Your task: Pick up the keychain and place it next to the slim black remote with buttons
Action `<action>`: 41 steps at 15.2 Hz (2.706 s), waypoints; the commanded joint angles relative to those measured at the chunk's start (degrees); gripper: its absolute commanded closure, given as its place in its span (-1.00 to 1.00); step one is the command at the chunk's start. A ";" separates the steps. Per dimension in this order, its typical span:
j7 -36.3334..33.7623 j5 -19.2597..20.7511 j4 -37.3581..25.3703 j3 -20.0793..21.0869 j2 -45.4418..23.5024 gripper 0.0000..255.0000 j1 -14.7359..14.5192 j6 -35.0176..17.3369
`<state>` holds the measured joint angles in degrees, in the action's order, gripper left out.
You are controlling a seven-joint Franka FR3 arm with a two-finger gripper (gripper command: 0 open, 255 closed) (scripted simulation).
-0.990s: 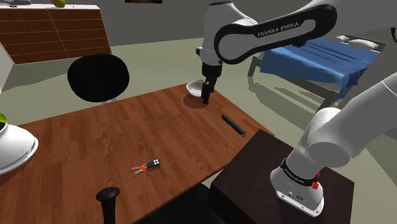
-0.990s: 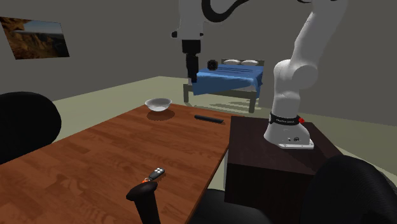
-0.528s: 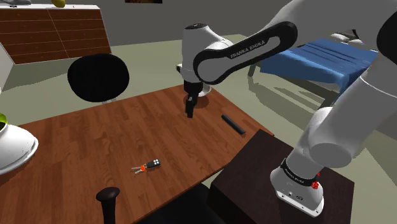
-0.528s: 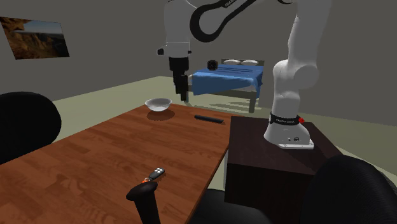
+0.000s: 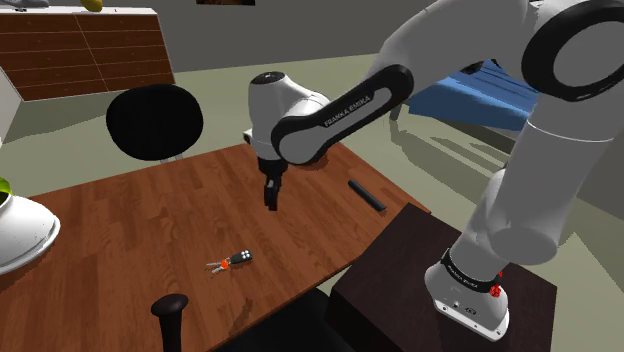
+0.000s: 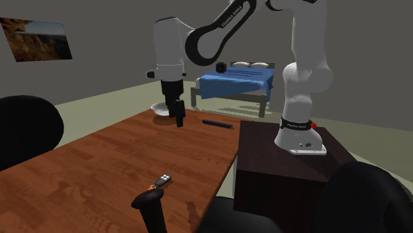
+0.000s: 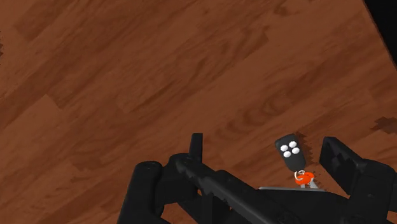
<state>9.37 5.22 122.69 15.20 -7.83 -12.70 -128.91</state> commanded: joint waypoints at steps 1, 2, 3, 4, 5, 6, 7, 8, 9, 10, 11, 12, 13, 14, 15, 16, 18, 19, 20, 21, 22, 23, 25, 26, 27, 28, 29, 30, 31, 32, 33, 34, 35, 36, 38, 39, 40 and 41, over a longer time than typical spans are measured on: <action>-0.29 1.67 -2.49 0.45 -4.58 -1.00 -0.98 -1.75; -0.46 2.41 -3.72 0.66 -6.47 -1.00 -1.57 -2.23; -0.62 3.15 -4.99 0.84 -8.37 -1.00 -2.20 -2.66; -0.76 3.88 -6.30 0.98 -10.26 -1.00 -2.85 -3.05; -0.88 4.62 -7.65 1.11 -12.15 -1.00 -3.52 -3.38; -0.99 5.35 -9.05 1.22 -14.03 -1.00 -4.21 -3.68; -1.07 6.06 -10.48 1.28 -15.91 -1.00 -4.95 -3.93; -1.12 6.75 -11.96 1.34 -17.78 -1.00 -5.69 -4.13; -1.14 7.42 -13.48 1.37 -19.65 -1.00 -6.47 -4.30; -1.14 8.07 -15.04 1.40 -21.52 -1.00 -7.24 -4.42; -1.10 8.70 -16.65 1.41 -23.39 -1.00 -8.04 -4.50; -1.03 9.30 -18.29 1.41 -25.25 -1.00 -8.86 -4.54; -0.93 9.87 -19.99 1.40 -27.11 -1.00 -9.69 -4.55; -0.81 10.43 -21.73 1.40 -28.98 -1.00 -10.52 -4.51; -0.78 10.47 -21.93 1.38 -29.19 -1.00 -10.63 -4.50; -0.89 10.66 -21.93 1.23 -29.70 -1.00 -10.72 -5.01; -1.11 11.02 -21.96 0.92 -30.76 -1.00 -10.91 -6.02; -1.22 11.21 -22.00 0.76 -31.30 -1.00 -11.00 -6.51; -1.33 11.39 -22.05 0.60 -31.84 -1.00 -11.10 -7.00; -1.43 11.57 -22.12 0.44 -32.39 -1.00 -11.20 -7.48; -1.60 11.85 -22.25 0.19 -33.27 -1.00 -11.36 -8.23; -1.60 11.85 -22.23 0.19 -33.27 -1.00 -11.36 -8.23; -1.60 11.85 -22.25 0.18 -33.27 -1.00 -11.36 -8.23; -1.60 11.85 -22.25 0.18 -33.27 -1.00 -11.36 -8.23; -1.60 11.85 -22.25 0.18 -33.27 -1.00 -11.36 -8.23; -1.60 11.85 -22.25 0.18 -33.27 -1.00 -11.36 -8.23; -1.60 11.85 -22.25 0.18 -33.27 -1.00 -11.36 -8.23; -1.60 11.84 -22.25 0.19 -33.27 -1.00 -11.36 -8.22; -1.60 11.84 -22.25 0.19 -33.27 1.00 -11.36 -8.22; -1.60 11.84 -22.25 0.19 -33.27 1.00 -11.36 -8.22; -1.60 11.85 -22.24 0.18 -33.28 1.00 -11.36 -8.24; -1.61 11.84 -21.98 0.20 -33.11 1.00 -11.32 -8.33; -1.59 11.81 -22.32 0.22 -33.21 1.00 -11.37 -8.10; -1.35 11.81 -22.16 0.18 -33.17 1.00 -11.14 -8.22; -1.34 11.74 -22.41 0.25 -33.13 1.00 -11.19 -7.92; -1.36 11.81 -22.89 0.17 -33.57 1.00 -11.30 -7.90; -1.60 11.85 -22.24 0.19 -33.27 1.00 -11.35 -8.23; -1.49 11.68 -22.11 0.36 -32.69 1.00 -11.23 -7.78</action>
<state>7.87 16.94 100.35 15.63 -40.73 -24.07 -136.88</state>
